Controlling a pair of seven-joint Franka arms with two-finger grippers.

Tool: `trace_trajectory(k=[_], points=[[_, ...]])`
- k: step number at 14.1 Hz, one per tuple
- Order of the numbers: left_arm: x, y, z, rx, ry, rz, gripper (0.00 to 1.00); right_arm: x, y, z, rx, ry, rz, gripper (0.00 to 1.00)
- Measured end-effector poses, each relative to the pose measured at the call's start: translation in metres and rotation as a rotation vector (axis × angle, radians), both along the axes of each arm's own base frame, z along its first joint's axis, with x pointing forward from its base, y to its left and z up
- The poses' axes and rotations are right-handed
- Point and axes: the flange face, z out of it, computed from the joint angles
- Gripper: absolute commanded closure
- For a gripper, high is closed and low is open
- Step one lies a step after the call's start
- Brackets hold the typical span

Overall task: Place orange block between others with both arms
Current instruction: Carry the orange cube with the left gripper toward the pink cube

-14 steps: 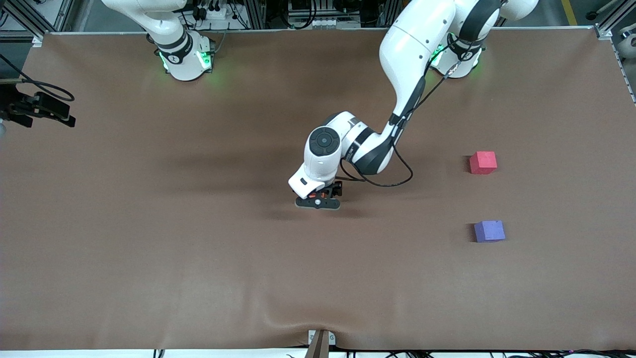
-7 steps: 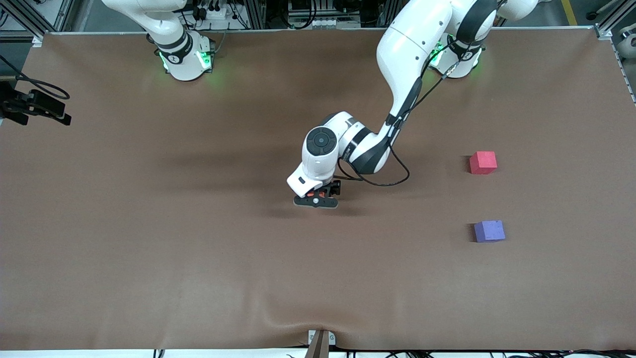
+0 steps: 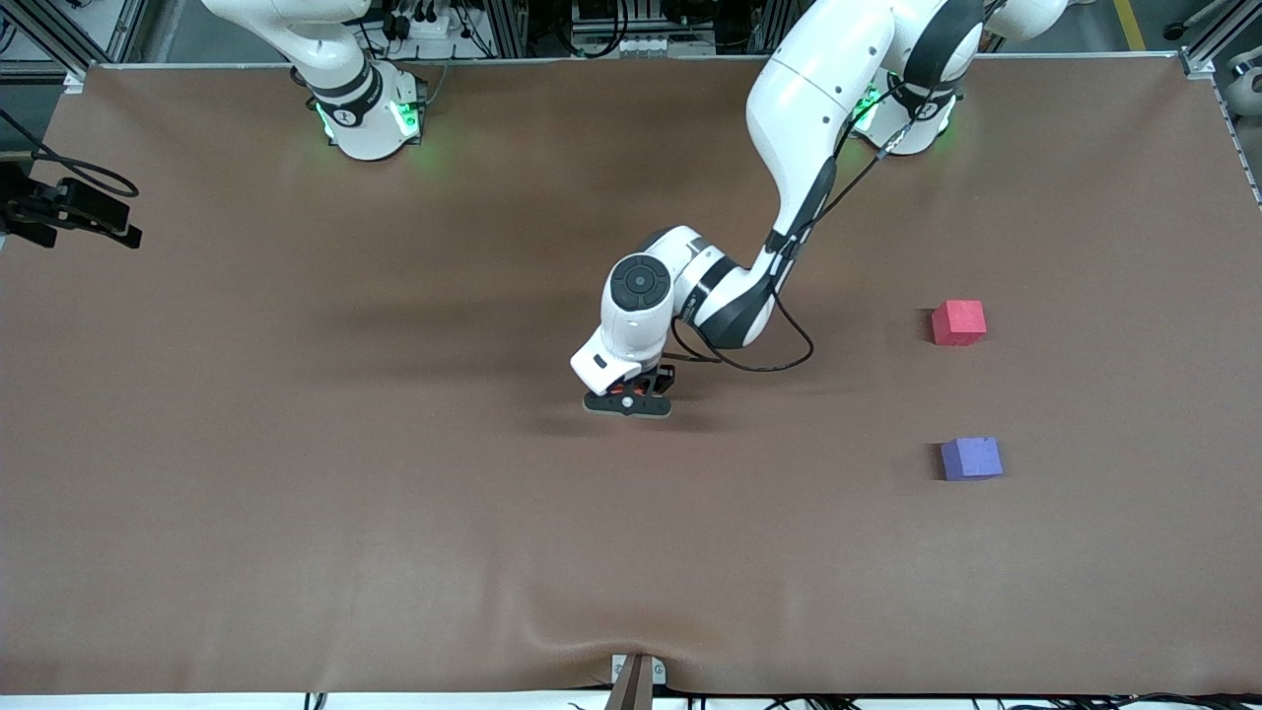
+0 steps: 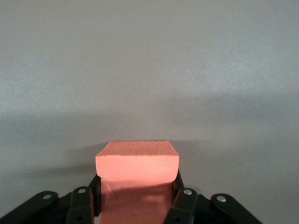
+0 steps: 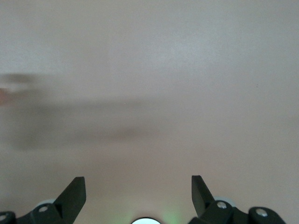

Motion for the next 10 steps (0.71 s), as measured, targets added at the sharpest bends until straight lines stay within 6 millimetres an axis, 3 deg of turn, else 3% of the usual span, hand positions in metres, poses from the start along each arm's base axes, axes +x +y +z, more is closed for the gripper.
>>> trace_trajectory(k=[2, 5, 8, 10], points=[[0.023, 0.017, 0.022, -0.005, -0.045, 0.033, 0.99, 0.000, -0.003, 0.000, 0.000, 0.001, -0.006, 0.00], [0.061, 0.067, 0.084, -0.022, -0.078, 0.102, 0.98, 0.000, -0.005, -0.001, 0.000, 0.001, -0.009, 0.00], [0.063, 0.125, 0.141, -0.018, -0.077, 0.096, 0.97, 0.000, -0.005, -0.001, 0.000, 0.001, -0.010, 0.00], [0.052, 0.172, 0.154, 0.007, -0.047, 0.075, 0.97, 0.000, -0.006, -0.001, 0.000, 0.001, -0.011, 0.00]])
